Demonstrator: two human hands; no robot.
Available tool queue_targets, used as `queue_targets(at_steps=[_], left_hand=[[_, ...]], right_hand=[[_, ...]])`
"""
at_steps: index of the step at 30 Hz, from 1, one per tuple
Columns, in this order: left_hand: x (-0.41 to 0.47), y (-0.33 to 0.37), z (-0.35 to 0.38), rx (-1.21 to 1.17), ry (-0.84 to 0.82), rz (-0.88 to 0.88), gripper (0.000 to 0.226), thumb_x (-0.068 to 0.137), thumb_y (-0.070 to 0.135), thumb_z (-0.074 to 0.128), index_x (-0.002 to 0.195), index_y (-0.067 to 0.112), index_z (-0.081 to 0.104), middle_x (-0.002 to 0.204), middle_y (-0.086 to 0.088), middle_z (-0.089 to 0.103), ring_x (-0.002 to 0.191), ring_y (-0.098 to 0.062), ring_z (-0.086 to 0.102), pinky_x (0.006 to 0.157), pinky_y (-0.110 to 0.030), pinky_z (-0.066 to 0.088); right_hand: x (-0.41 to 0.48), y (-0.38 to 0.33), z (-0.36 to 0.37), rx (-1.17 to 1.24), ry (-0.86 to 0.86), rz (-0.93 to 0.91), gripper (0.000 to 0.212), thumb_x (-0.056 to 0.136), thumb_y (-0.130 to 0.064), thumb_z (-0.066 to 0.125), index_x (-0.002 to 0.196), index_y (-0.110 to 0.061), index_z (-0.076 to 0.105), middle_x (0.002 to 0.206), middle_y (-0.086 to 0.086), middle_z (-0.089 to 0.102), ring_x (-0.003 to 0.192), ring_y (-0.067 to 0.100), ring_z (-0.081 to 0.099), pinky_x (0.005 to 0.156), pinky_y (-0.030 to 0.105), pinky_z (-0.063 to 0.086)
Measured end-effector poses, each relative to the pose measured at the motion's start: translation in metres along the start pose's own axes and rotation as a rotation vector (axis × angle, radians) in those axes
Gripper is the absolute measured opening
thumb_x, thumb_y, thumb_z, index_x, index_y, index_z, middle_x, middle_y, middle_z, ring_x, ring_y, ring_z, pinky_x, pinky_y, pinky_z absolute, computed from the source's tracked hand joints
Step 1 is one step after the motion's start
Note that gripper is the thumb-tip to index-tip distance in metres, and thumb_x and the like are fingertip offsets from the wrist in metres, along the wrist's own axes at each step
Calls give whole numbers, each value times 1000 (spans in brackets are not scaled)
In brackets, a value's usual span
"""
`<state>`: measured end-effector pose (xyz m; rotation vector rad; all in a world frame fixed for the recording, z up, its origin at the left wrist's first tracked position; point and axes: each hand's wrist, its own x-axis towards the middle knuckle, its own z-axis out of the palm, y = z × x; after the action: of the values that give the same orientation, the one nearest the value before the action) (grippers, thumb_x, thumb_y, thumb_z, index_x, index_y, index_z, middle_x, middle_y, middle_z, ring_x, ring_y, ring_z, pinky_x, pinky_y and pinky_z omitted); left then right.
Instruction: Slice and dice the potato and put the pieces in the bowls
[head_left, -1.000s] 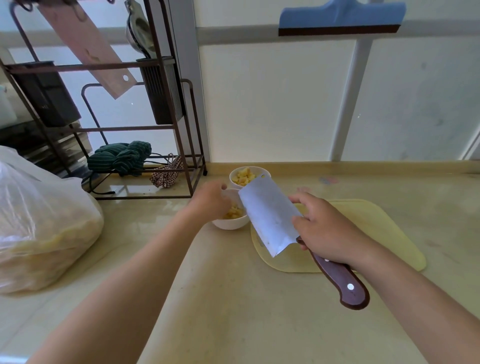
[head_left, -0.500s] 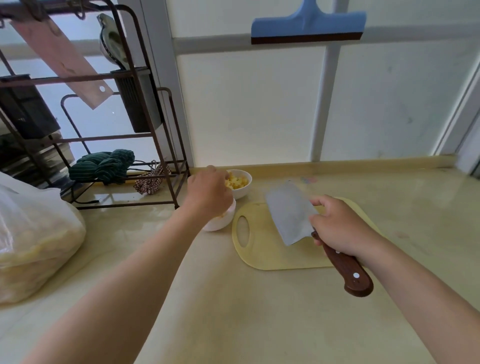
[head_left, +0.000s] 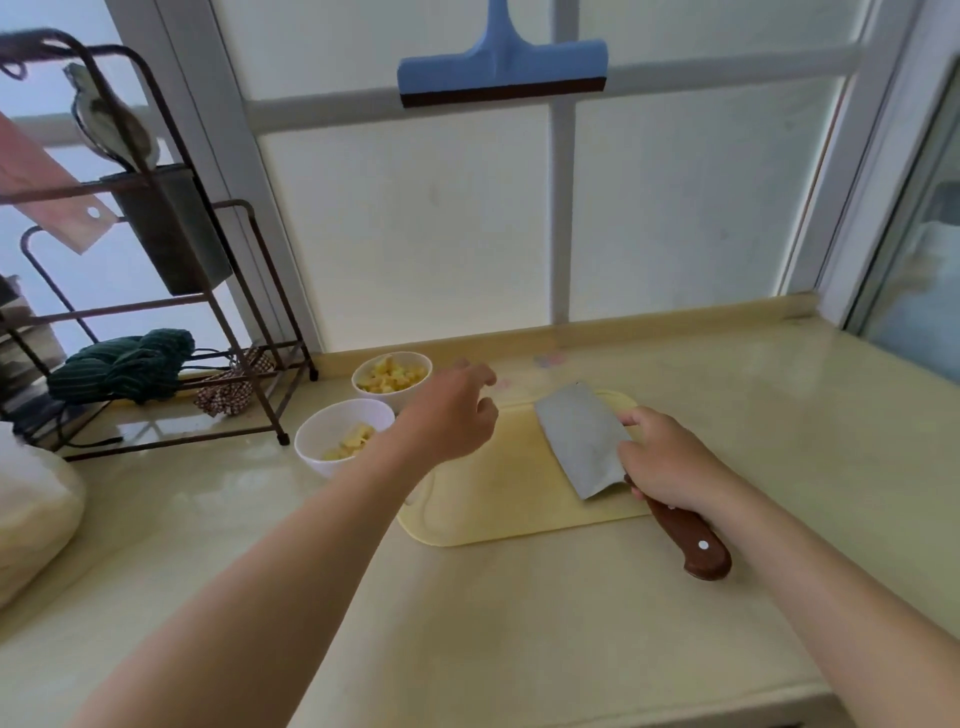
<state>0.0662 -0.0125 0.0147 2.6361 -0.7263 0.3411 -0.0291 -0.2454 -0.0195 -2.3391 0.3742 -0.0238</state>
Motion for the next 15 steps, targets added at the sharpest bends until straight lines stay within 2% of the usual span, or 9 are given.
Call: queue_targets(at_steps=[3,5,7,9,15], left_hand=[[0,7,6,20,-31,17,35,93,20,49,127,18,56,121,-1,56,109,-21,55,88,-32,46],[-1,8,9,39,-44,25,35,93,21,49,128,18,55,121,0,56,108,-21,55,88,-32,46],[-1,8,10,56,-54,20,35,94,22,50,128,18,55,119,0,56,105,-21,55,87,-32,47],[-1,7,12,56,-59,7,35,94,22,50,128,18,55,117,0,56,105,-21,55,87,-32,47],[-2,11,12,22,-60,12,36,93,23,52,128,20,55,115,1,57,103,-20,56,89,-38,50]], right_hand=[[5,8,-3,-207,25,-17,40,100,-32,41,139,-34,50,107,1,68,92,25,68,74,35,54],[7,9,-5,-352,45,-32,34,101,-36,38,132,-31,53,115,1,65,99,28,63,85,41,54],[8,8,-6,-481,56,-56,28,104,-36,34,120,-26,54,112,3,63,96,29,60,82,40,51],[10,5,-7,-627,62,-82,26,106,-33,31,117,-24,52,114,5,62,95,28,59,79,39,48],[7,-5,-7,-904,37,-102,33,108,-29,29,133,-22,49,126,8,61,113,31,59,79,36,38]])
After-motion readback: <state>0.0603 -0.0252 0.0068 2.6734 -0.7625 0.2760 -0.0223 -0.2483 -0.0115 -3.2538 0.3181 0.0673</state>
